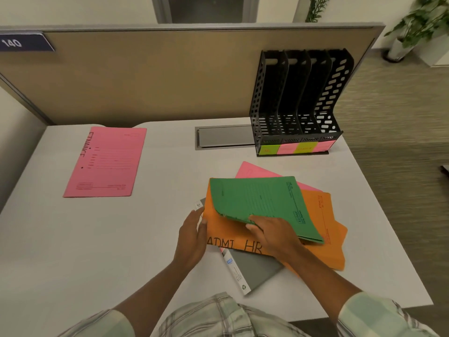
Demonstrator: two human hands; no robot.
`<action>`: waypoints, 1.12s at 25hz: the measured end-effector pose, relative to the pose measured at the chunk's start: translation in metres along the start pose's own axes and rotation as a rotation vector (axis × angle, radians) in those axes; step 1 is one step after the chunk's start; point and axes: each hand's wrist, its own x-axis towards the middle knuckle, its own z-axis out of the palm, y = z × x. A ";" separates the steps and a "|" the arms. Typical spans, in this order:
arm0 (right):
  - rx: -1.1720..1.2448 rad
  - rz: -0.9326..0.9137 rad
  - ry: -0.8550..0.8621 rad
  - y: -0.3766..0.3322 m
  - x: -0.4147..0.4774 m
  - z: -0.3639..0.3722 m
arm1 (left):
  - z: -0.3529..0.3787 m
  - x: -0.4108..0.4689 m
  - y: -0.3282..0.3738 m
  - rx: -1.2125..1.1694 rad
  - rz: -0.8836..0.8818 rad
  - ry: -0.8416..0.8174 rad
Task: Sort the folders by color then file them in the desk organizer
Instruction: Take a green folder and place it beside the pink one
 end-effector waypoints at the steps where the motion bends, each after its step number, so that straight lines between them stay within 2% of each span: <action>1: 0.019 0.025 0.053 -0.007 0.006 -0.007 | -0.003 0.001 0.007 -0.076 -0.018 0.014; 3: 0.071 0.073 0.111 -0.025 0.020 -0.022 | -0.004 0.002 0.022 -0.229 -0.059 -0.048; 6: 0.268 0.165 0.189 -0.055 0.044 -0.039 | 0.005 -0.005 0.041 -0.434 -0.106 -0.262; 8: 0.403 0.218 0.217 -0.073 0.060 -0.048 | 0.016 -0.011 0.055 -0.568 -0.070 -0.412; 10: 0.503 0.256 0.164 -0.087 0.072 -0.056 | 0.025 -0.016 0.068 -0.648 0.016 -0.472; 13: 0.667 0.337 0.019 -0.094 0.083 -0.063 | 0.028 -0.014 0.076 -0.678 0.044 -0.288; 15: 0.899 0.412 -0.039 -0.092 0.084 -0.061 | 0.022 -0.013 0.072 -0.745 -0.024 -0.135; 17: 1.058 0.445 -0.024 -0.085 0.082 -0.057 | 0.010 -0.008 0.065 -0.765 -0.107 -0.038; 20: 0.910 0.471 0.103 -0.064 0.080 -0.047 | -0.016 0.005 0.053 -0.752 -0.221 0.027; 23: 0.741 0.505 0.162 -0.048 0.080 -0.038 | -0.048 0.022 0.041 -0.757 -0.256 0.094; 25: 0.783 0.505 0.154 -0.043 0.081 -0.029 | -0.069 0.036 0.034 -0.768 -0.271 0.135; 28: 1.018 0.575 0.041 -0.037 0.081 -0.013 | -0.095 0.057 0.021 -0.769 -0.315 0.167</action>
